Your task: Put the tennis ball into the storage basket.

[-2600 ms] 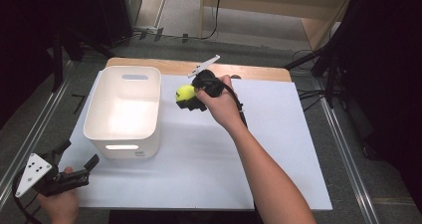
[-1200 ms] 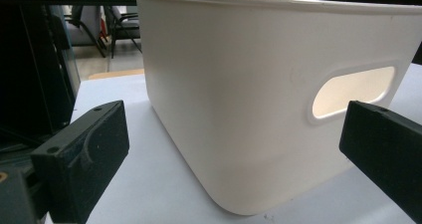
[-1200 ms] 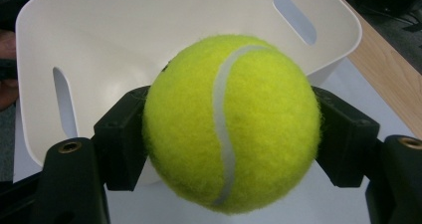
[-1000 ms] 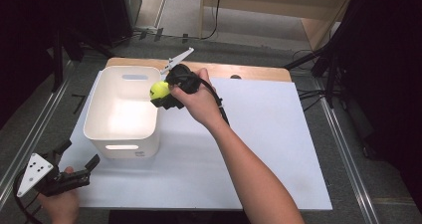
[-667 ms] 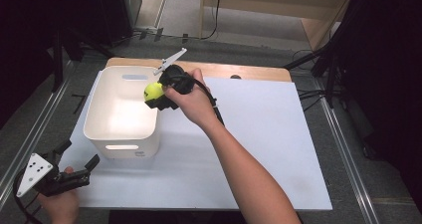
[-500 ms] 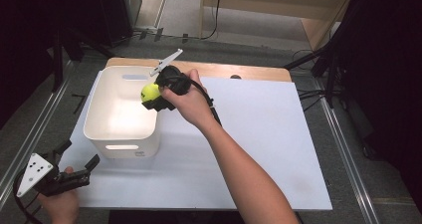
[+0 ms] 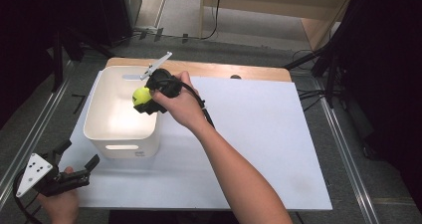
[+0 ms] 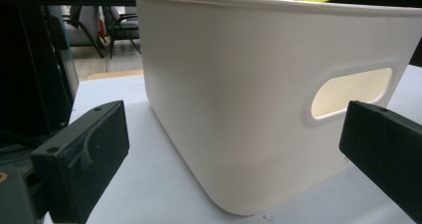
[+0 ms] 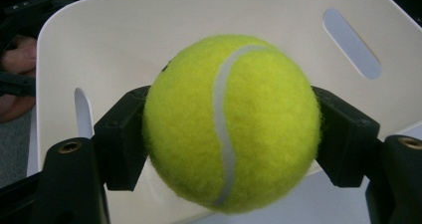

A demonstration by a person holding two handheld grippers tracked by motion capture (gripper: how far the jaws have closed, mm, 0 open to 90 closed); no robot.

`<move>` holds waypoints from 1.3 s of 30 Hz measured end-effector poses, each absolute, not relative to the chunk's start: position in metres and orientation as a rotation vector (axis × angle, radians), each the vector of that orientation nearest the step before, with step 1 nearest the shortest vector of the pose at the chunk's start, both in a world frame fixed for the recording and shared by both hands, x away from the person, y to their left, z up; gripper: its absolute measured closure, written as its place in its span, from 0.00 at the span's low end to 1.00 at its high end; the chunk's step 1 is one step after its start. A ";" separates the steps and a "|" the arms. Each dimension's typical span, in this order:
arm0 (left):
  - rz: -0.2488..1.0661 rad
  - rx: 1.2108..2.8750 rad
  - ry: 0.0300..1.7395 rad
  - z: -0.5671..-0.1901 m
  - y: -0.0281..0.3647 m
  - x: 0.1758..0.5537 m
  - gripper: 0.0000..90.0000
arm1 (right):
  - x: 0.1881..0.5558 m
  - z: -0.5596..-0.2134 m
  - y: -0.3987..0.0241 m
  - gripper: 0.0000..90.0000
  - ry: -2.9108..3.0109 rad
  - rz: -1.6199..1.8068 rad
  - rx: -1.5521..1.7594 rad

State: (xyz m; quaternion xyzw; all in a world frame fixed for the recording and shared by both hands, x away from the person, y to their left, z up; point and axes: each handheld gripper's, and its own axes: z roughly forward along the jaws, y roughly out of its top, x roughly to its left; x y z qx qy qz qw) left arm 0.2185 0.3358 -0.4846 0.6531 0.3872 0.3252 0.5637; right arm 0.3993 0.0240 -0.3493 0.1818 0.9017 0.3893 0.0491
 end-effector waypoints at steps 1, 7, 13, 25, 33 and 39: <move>0.765 1.541 0.912 -0.484 0.336 0.218 0.00 | 0.400 -0.351 0.026 0.27 2.750 1.176 0.549; 0.764 1.536 0.908 -0.485 0.336 0.219 0.00 | 0.400 -0.356 0.029 0.27 2.761 1.165 0.538; 0.763 1.536 0.910 -0.485 0.336 0.219 0.00 | 0.399 -0.361 0.031 0.27 2.772 1.157 0.532; 0.762 1.538 0.911 -0.485 0.336 0.219 0.00 | 0.399 -0.372 0.035 0.27 2.793 1.124 0.512; 0.763 1.541 0.912 -0.484 0.336 0.219 0.00 | 0.398 -0.376 0.037 0.26 2.806 1.099 0.468; 0.761 1.539 0.912 -0.485 0.336 0.219 0.00 | 0.398 -0.378 0.036 0.25 2.820 1.091 0.445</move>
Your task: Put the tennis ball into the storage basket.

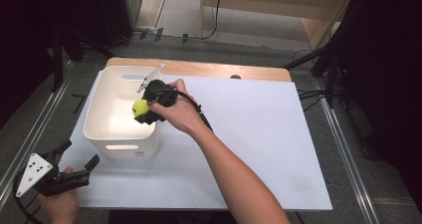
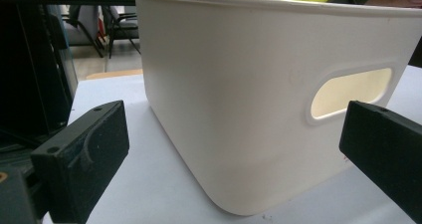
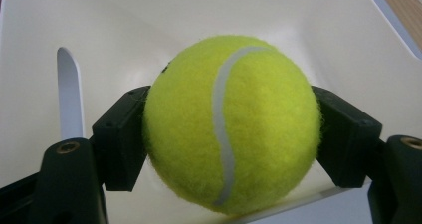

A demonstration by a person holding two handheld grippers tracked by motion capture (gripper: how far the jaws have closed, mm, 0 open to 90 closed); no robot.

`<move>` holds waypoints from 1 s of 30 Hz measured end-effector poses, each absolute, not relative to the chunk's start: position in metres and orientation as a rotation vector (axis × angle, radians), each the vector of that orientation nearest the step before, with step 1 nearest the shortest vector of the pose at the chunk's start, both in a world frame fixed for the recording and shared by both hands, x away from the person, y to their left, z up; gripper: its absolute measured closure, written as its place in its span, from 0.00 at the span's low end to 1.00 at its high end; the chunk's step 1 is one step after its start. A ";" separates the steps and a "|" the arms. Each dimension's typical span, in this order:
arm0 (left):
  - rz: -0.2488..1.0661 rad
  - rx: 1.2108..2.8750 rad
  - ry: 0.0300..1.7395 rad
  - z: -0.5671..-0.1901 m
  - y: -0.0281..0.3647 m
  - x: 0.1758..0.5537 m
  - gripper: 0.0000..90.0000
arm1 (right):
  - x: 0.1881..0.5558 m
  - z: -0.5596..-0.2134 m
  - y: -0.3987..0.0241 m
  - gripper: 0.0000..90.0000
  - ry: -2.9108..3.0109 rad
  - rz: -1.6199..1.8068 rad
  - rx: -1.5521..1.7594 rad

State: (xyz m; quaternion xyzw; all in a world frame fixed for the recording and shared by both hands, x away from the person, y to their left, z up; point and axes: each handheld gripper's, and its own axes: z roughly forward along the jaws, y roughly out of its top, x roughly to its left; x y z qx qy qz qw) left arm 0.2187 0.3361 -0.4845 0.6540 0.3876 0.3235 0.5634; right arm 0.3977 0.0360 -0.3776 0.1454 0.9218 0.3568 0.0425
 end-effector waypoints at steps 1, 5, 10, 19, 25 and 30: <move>0.761 1.541 0.913 -0.484 0.336 0.219 0.00 | 0.397 -0.378 0.036 0.24 2.821 1.093 0.451; 0.761 1.539 0.914 -0.485 0.336 0.219 0.00 | 0.396 -0.374 0.032 0.10 2.810 1.169 0.481; 0.760 1.541 0.912 -0.484 0.336 0.219 0.00 | 0.395 -0.369 0.025 0.00 2.771 1.214 0.491; 0.762 1.540 0.910 -0.485 0.336 0.219 0.00 | 0.393 -0.369 0.008 0.00 2.705 1.225 0.540; 0.763 1.541 0.909 -0.485 0.336 0.219 0.00 | 0.391 -0.370 -0.002 0.00 2.687 1.232 0.560; 0.763 1.541 0.910 -0.485 0.336 0.219 0.00 | 0.388 -0.371 -0.012 0.00 2.659 1.235 0.581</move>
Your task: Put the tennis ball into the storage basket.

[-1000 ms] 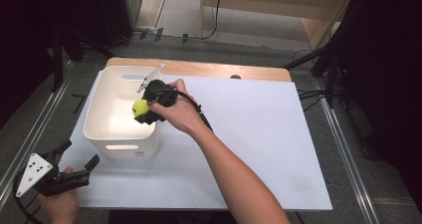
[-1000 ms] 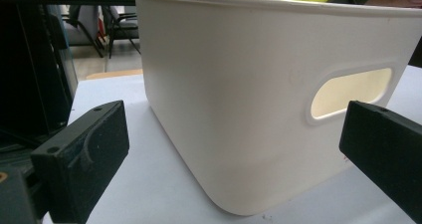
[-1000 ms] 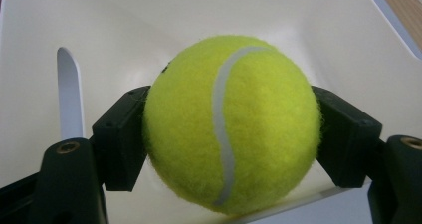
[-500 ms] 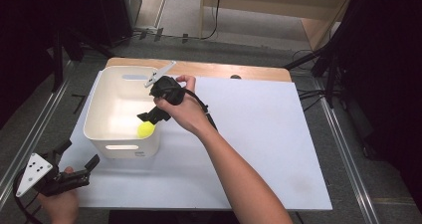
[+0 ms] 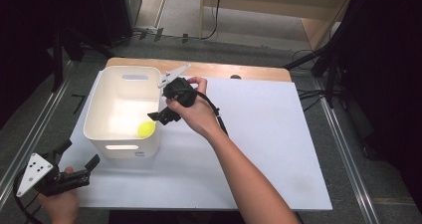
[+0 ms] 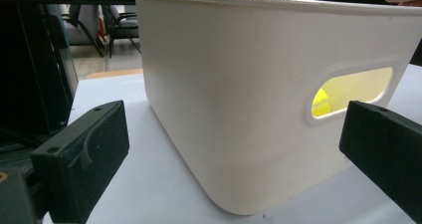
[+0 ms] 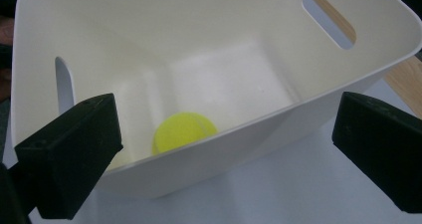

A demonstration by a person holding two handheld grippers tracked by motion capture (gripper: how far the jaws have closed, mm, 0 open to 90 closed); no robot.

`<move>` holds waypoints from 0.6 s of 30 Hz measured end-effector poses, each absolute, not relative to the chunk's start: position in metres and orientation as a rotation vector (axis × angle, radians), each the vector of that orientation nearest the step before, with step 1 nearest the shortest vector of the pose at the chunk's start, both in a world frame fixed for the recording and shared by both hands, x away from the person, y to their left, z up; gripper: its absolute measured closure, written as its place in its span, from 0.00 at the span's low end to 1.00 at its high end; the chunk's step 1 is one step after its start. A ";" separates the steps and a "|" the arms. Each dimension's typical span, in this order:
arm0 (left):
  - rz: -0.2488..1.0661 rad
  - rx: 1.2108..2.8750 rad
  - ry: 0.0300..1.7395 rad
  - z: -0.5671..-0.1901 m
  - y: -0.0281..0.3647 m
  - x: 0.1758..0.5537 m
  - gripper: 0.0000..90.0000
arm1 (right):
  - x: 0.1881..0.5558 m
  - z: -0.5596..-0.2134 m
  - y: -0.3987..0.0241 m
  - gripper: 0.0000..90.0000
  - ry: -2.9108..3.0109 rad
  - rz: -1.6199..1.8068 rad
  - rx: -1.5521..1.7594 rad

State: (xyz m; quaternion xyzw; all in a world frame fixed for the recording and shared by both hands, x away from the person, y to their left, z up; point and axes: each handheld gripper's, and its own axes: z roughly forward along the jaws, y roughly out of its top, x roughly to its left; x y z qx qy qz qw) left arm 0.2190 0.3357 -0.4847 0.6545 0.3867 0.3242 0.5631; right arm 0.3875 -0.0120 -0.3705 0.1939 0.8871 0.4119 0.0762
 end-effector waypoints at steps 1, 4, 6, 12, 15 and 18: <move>0.764 1.542 0.910 -0.485 0.336 0.219 0.00 | 0.387 -0.371 -0.014 0.00 2.658 1.238 0.575; 0.765 1.542 0.911 -0.485 0.335 0.219 0.00 | 0.386 -0.371 -0.020 0.00 2.642 1.243 0.588; 0.765 1.542 0.911 -0.485 0.335 0.219 0.00 | 0.385 -0.372 -0.024 0.00 2.638 1.238 0.594; 0.766 1.545 0.910 -0.485 0.335 0.219 0.00 | 0.383 -0.374 -0.037 0.00 2.621 1.253 0.623; 0.767 1.546 0.910 -0.485 0.335 0.219 0.00 | 0.381 -0.376 -0.043 0.00 2.617 1.252 0.640; 0.767 1.547 0.910 -0.485 0.335 0.219 0.00 | 0.379 -0.378 -0.049 0.00 2.616 1.239 0.644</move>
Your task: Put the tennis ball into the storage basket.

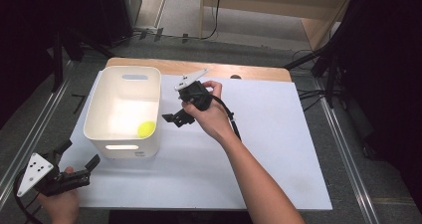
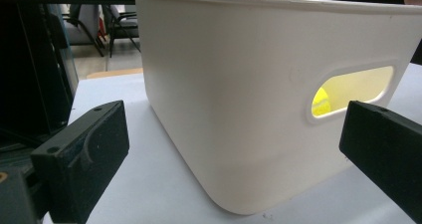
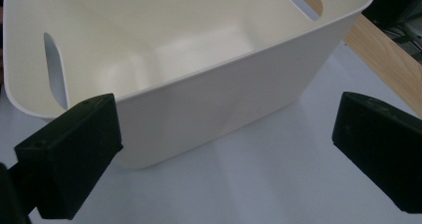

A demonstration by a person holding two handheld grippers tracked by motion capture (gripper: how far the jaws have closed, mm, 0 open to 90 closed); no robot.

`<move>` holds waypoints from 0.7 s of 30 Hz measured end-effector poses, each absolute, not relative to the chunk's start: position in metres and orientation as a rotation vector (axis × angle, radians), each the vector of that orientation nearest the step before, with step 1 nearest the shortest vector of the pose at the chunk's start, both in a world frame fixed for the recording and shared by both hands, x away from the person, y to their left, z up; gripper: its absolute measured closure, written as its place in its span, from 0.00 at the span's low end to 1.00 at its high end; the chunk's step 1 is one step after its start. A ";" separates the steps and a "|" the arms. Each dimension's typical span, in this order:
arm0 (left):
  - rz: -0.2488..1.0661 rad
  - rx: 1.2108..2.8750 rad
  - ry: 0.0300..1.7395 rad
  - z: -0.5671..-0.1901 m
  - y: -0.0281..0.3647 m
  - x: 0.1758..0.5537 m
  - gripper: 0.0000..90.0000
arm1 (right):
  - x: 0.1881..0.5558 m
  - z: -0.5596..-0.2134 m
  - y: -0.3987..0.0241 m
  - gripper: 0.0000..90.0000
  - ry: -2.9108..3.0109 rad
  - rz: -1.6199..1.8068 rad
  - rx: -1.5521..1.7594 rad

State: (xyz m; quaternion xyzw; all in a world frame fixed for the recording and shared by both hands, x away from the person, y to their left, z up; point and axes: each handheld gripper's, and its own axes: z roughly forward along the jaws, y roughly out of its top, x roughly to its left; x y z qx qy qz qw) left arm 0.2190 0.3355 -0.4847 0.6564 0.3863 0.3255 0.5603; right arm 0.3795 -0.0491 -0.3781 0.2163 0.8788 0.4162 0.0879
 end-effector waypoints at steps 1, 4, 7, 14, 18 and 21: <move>0.767 1.547 0.910 -0.485 0.335 0.219 0.00 | 0.379 -0.378 -0.049 0.00 2.616 1.239 0.644; 0.768 1.548 0.911 -0.485 0.335 0.219 0.00 | 0.377 -0.381 -0.058 0.00 2.605 1.248 0.655; 0.768 1.551 0.911 -0.485 0.335 0.219 0.00 | 0.375 -0.381 -0.064 0.00 2.593 1.254 0.674; 0.769 1.550 0.910 -0.485 0.335 0.219 0.00 | 0.370 -0.387 -0.078 0.00 2.571 1.258 0.702; 0.769 1.551 0.910 -0.485 0.335 0.219 0.00 | 0.368 -0.391 -0.088 0.00 2.561 1.266 0.719; 0.769 1.551 0.911 -0.485 0.335 0.219 0.00 | 0.365 -0.392 -0.095 0.00 2.551 1.272 0.741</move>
